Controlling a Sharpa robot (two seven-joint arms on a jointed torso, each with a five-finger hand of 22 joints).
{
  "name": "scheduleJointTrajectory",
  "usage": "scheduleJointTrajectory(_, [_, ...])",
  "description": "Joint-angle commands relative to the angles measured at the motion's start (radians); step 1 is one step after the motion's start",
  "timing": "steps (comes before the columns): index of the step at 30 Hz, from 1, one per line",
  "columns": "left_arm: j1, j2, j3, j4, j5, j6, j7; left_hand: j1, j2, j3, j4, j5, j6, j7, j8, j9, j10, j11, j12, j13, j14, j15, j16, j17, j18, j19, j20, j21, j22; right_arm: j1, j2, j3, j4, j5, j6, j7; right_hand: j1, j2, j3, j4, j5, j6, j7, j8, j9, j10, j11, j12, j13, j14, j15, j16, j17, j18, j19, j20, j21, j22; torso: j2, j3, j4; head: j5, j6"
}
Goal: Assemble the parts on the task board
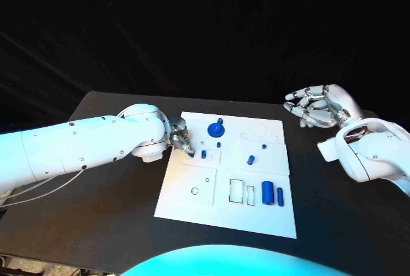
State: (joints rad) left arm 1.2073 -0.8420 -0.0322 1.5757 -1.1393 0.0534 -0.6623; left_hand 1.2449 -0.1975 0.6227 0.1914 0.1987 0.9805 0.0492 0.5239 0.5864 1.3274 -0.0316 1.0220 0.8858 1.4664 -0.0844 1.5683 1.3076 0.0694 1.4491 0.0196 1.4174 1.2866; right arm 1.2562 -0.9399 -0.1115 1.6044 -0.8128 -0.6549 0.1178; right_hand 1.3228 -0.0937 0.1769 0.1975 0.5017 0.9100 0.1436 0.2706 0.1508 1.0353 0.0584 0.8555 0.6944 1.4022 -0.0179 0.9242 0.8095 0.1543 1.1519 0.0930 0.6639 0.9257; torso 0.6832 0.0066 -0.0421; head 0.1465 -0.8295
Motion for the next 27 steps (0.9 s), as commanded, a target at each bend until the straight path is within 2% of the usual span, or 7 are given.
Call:
scheduleJointTrajectory(1, [-0.004, 0.002, -0.001, 0.001, -0.005, 0.036, -0.014, 0.001, 0.009, 0.105, -0.101, 0.003, 0.003, -0.009, 0.005, 0.002, 0.004, -0.003, -0.007, -0.005, 0.104, -0.006, 0.002, 0.263, -0.008, 0.003, -0.003, -0.001, -0.002, -0.001, 0.001, 0.0, -0.001, -0.004, 0.009, 0.003, -0.01, -0.003, 0.003, 0.005, 0.007, -0.005, 0.0, 0.005, 0.001, -0.005, -0.002, 0.005, -0.001, 0.008, 0.0, -0.002, 0.0, 0.019, 0.007, -0.003, -0.004, -0.001, 0.0, 0.0, 0.0002, 0.0, -0.001])
scheduleJointTrajectory(14, [-0.004, 0.004, -0.001, -0.001, -0.002, 0.041, -0.03, -0.007, 0.009, 0.108, -0.1, 0.002, 0.002, -0.01, 0.009, 0.005, 0.007, -0.004, -0.006, -0.005, 0.104, -0.006, 0.002, 0.263, -0.008, 0.004, -0.003, 0.0, 0.0, -0.001, 0.002, 0.0, -0.001, -0.008, 0.01, 0.002, -0.01, -0.003, 0.003, 0.005, 0.007, -0.005, 0.0, 0.005, 0.001, -0.005, -0.002, 0.005, -0.001, 0.008, 0.0, -0.002, 0.0, 0.019, 0.007, -0.003, -0.004, -0.001, 0.0, -0.0001, 0.0001, 0.0, -0.001])
scheduleJointTrajectory(18, [-0.004, 0.005, -0.001, -0.001, -0.005, 0.036, -0.035, -0.011, 0.008, 0.11, -0.1, 0.002, 0.004, -0.012, 0.014, 0.007, 0.024, -0.005, 0.031, 0.039, 0.104, -0.007, 0.002, 0.263, -0.009, 0.005, -0.003, 0.001, 0.002, -0.001, 0.002, 0.0, -0.001, -0.009, 0.01, 0.002, -0.011, -0.004, 0.004, 0.006, 0.01, -0.006, 0.0, 0.006, 0.001, -0.006, -0.002, 0.005, -0.002, 0.008, 0.0, -0.005, -0.001, 0.019, 0.007, -0.003, -0.007, -0.003, -0.001, -0.0003, -0.0001, 0.0, 0.0])
scheduleJointTrajectory(27, [-0.004, 0.006, -0.001, 0.002, -0.007, 0.008, -0.036, -0.014, 0.009, 0.113, -0.102, 0.002, 0.005, -0.013, 0.018, 0.009, 0.028, -0.006, 0.039, 0.048, 0.104, -0.008, 0.002, 0.263, -0.009, 0.006, -0.004, 0.003, 0.005, -0.001, 0.002, 0.0, -0.001, -0.009, 0.009, 0.003, -0.011, -0.004, 0.004, 0.006, 0.01, -0.006, 0.0, 0.006, 0.001, -0.006, -0.002, 0.005, -0.002, 0.008, 0.0, -0.005, -0.001, 0.019, 0.007, -0.003, -0.007, -0.003, -0.001, 0.0, 0.0, 0.0, 0.0])
